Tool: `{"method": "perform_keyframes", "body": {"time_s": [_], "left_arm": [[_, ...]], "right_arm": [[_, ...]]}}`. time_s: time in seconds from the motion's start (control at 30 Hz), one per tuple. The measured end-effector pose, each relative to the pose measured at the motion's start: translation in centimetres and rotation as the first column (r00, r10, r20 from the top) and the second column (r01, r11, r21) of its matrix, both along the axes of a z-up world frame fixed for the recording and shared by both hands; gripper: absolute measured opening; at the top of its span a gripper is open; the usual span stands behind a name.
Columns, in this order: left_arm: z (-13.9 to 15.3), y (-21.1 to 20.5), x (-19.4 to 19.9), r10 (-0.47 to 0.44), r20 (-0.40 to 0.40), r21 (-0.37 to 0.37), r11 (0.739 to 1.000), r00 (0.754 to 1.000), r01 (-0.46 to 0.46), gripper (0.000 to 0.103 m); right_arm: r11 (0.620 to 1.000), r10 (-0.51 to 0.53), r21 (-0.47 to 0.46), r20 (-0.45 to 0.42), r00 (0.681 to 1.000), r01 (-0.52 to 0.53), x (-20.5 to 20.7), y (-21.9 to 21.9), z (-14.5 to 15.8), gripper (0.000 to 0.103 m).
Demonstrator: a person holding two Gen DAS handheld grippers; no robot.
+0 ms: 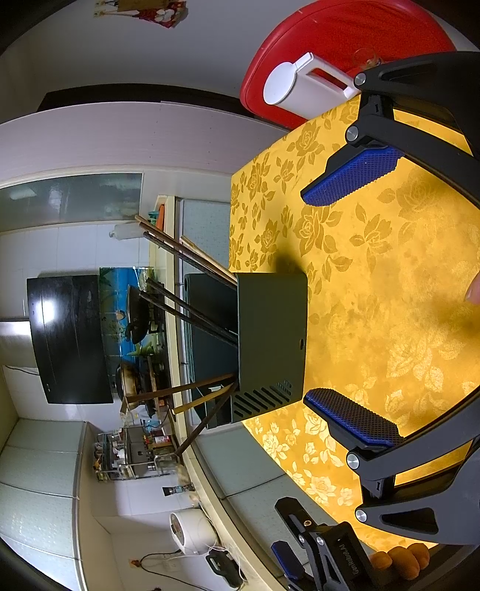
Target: Organize utensils
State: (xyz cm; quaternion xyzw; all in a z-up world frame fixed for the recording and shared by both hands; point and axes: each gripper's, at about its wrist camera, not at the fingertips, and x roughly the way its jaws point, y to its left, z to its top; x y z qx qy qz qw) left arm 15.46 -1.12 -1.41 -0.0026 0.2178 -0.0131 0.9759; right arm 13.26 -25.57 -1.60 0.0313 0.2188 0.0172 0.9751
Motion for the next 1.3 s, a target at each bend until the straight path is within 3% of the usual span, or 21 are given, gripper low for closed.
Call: {"method": "perform_keyframes", "body": {"time_s": [1.3], "left_arm": [[-0.4, -0.2, 0.3, -0.003, -0.018, 0.005, 1.000, 1.000, 0.003, 0.096]], "right_arm": [[1.000, -0.004, -0.014, -0.015, 1.000, 0.004, 1.0, 0.1, 0.3, 0.096]]}}
